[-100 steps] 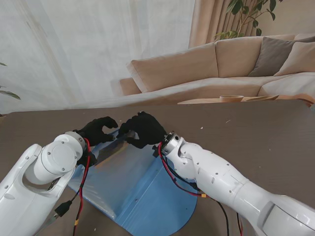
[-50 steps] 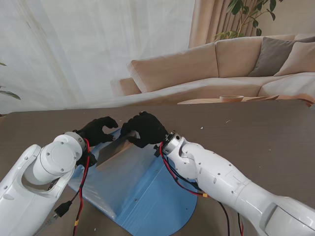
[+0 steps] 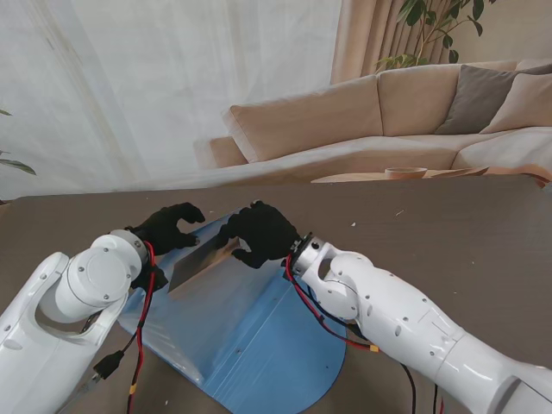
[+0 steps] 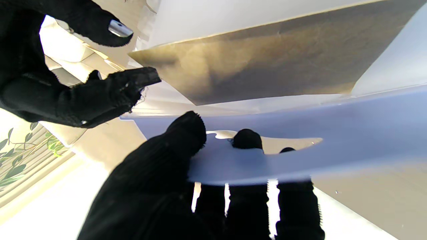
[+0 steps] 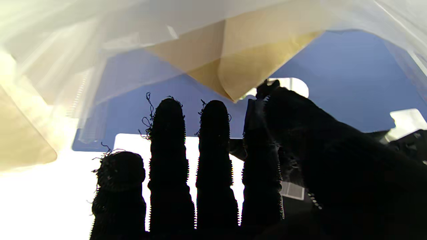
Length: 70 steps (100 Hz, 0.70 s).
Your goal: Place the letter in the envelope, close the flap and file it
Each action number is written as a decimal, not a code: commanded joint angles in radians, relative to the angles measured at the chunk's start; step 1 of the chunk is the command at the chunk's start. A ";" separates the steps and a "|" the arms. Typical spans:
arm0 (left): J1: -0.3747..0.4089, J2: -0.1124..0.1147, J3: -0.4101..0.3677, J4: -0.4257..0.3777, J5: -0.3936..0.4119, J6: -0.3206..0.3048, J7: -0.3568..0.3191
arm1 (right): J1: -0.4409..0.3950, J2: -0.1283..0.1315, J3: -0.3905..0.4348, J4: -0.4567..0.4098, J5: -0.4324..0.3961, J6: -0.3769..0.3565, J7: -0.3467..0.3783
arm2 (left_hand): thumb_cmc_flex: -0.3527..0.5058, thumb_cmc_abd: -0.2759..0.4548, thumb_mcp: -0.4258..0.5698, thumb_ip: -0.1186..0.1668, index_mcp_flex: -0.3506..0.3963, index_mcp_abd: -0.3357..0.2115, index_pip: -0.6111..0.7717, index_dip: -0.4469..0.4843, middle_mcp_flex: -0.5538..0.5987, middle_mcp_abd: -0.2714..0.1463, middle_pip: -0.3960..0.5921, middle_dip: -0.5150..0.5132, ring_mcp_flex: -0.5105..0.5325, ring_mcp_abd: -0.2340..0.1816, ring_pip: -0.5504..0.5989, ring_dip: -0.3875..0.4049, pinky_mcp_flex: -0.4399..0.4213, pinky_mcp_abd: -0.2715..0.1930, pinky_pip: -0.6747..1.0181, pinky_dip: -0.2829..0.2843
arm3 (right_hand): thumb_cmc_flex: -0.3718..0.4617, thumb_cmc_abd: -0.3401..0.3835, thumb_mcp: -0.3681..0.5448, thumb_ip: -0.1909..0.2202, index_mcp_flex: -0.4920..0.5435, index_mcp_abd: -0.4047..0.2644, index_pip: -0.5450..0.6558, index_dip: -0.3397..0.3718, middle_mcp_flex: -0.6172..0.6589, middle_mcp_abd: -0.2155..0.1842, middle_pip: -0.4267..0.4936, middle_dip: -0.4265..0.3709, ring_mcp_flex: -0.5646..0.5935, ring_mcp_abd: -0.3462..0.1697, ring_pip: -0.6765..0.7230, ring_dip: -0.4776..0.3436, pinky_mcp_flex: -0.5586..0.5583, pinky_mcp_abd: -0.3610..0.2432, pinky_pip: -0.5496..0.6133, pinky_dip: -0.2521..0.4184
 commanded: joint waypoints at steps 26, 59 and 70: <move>0.001 -0.005 -0.008 -0.014 -0.002 -0.010 -0.019 | -0.010 0.018 -0.006 -0.023 -0.039 0.068 0.018 | 0.087 0.048 0.011 -0.013 -0.033 0.006 0.019 0.009 -0.023 0.006 -0.017 -0.002 0.047 -0.082 0.075 0.028 -0.009 -0.002 0.010 -0.002 | -0.014 -0.042 -0.031 -0.011 0.005 0.003 0.031 0.053 -0.068 -0.006 0.201 0.184 -0.061 -0.051 0.220 0.146 0.013 -0.064 0.095 0.059; 0.000 -0.004 -0.007 -0.017 -0.009 -0.011 -0.026 | 0.044 -0.029 -0.067 0.082 -0.001 0.079 -0.081 | 0.088 0.047 0.012 -0.013 -0.032 0.006 0.019 0.009 -0.023 0.006 -0.017 -0.002 0.047 -0.082 0.076 0.028 -0.010 -0.001 0.008 -0.002 | 0.064 0.035 -0.027 -0.010 0.151 -0.082 0.219 0.078 0.060 0.001 0.276 0.253 0.028 -0.043 0.322 0.182 0.080 -0.041 0.144 0.053; -0.003 -0.004 -0.004 -0.019 -0.021 -0.008 -0.025 | 0.066 -0.040 -0.092 0.100 0.005 0.077 -0.082 | 0.088 0.046 0.013 -0.014 -0.033 0.007 0.018 0.009 -0.023 0.006 -0.017 -0.002 0.046 -0.080 0.075 0.028 -0.010 -0.001 0.008 -0.002 | 0.068 0.031 -0.018 -0.006 0.155 -0.062 0.221 0.096 0.066 0.014 0.285 0.258 0.032 -0.043 0.334 0.187 0.086 -0.041 0.151 0.054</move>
